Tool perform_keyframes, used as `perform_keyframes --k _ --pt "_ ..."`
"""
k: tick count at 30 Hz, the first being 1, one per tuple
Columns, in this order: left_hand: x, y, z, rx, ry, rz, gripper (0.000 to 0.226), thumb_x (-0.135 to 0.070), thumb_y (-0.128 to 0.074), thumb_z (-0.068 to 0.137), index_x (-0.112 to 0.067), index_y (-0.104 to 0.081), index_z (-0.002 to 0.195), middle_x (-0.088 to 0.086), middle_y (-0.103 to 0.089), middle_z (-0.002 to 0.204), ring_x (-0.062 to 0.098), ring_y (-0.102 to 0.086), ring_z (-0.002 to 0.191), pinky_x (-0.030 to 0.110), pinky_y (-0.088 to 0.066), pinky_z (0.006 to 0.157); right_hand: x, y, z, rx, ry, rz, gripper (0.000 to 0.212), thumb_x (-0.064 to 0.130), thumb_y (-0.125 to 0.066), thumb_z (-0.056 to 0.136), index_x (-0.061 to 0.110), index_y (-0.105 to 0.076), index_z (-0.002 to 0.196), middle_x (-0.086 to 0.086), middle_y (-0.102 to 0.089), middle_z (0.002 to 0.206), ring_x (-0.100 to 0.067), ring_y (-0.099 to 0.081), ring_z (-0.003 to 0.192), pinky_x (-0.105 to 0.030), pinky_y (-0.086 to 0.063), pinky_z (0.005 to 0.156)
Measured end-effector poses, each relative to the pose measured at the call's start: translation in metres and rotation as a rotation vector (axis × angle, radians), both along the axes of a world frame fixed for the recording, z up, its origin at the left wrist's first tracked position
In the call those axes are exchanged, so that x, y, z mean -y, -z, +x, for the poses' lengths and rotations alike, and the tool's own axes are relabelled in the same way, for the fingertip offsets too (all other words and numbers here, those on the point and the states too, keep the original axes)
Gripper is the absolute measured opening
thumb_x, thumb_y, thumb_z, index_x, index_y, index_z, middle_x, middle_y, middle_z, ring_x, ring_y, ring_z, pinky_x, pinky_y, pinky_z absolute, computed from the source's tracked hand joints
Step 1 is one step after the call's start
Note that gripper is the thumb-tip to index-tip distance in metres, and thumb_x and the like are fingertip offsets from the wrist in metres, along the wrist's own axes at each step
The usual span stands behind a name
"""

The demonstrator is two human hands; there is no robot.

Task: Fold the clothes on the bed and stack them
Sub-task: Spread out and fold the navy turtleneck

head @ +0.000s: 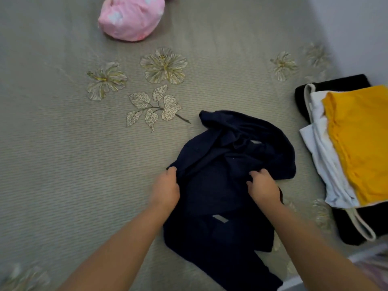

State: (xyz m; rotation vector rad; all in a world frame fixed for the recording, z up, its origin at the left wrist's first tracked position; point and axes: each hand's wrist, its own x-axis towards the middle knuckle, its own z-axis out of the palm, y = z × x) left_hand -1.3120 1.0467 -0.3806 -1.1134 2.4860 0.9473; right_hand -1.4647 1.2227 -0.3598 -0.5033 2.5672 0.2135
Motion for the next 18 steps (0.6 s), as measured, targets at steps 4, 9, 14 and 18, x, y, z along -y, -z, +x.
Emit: perform_keyframes --k 4,9,14,18 --pt "0.043 -0.01 0.0 -0.237 -0.458 0.362 0.029 0.01 -0.038 0.085 0.0 -0.06 0.1 0.015 -0.063 0.095 0.026 -0.057 0.091 0.03 -0.043 0.072 -0.007 -0.022 -0.027 -0.166 0.107 -0.301 0.027 -0.002 -0.051 0.084 -0.004 -0.063 0.108 -0.025 -0.054 0.107 -0.039 -0.054 0.097 -0.037 -0.038 0.082" --pt "0.082 -0.023 0.04 -0.179 -0.624 0.663 0.041 0.016 -0.029 0.082 -0.01 -0.057 0.067 -0.004 -0.062 0.046 0.01 -0.058 0.048 0.013 -0.043 0.041 -0.041 -0.05 -0.043 -0.347 0.121 -0.371 0.023 -0.012 -0.053 0.074 -0.012 -0.065 0.094 -0.032 -0.052 0.093 -0.044 -0.053 0.083 -0.042 -0.041 0.07" --pt "0.08 -0.004 0.074 0.222 -0.371 0.353 0.025 0.003 -0.038 0.089 0.0 -0.062 0.084 0.018 -0.064 0.092 0.029 -0.055 0.092 0.028 -0.037 0.067 -0.045 -0.042 -0.027 0.006 -0.055 0.279 0.028 0.012 -0.052 0.084 0.006 -0.063 0.109 -0.015 -0.051 0.111 -0.032 -0.052 0.102 -0.035 -0.043 0.083" --pt "0.071 -0.008 0.07 0.484 0.133 0.163 0.028 -0.007 -0.043 0.086 -0.008 -0.055 0.111 0.015 -0.058 0.119 0.028 -0.054 0.106 0.03 -0.041 0.081 -0.035 -0.029 -0.011 0.138 -0.153 0.54 0.034 0.022 -0.043 0.089 0.014 -0.053 0.121 -0.006 -0.05 0.126 -0.024 -0.046 0.118 -0.034 -0.039 0.095"
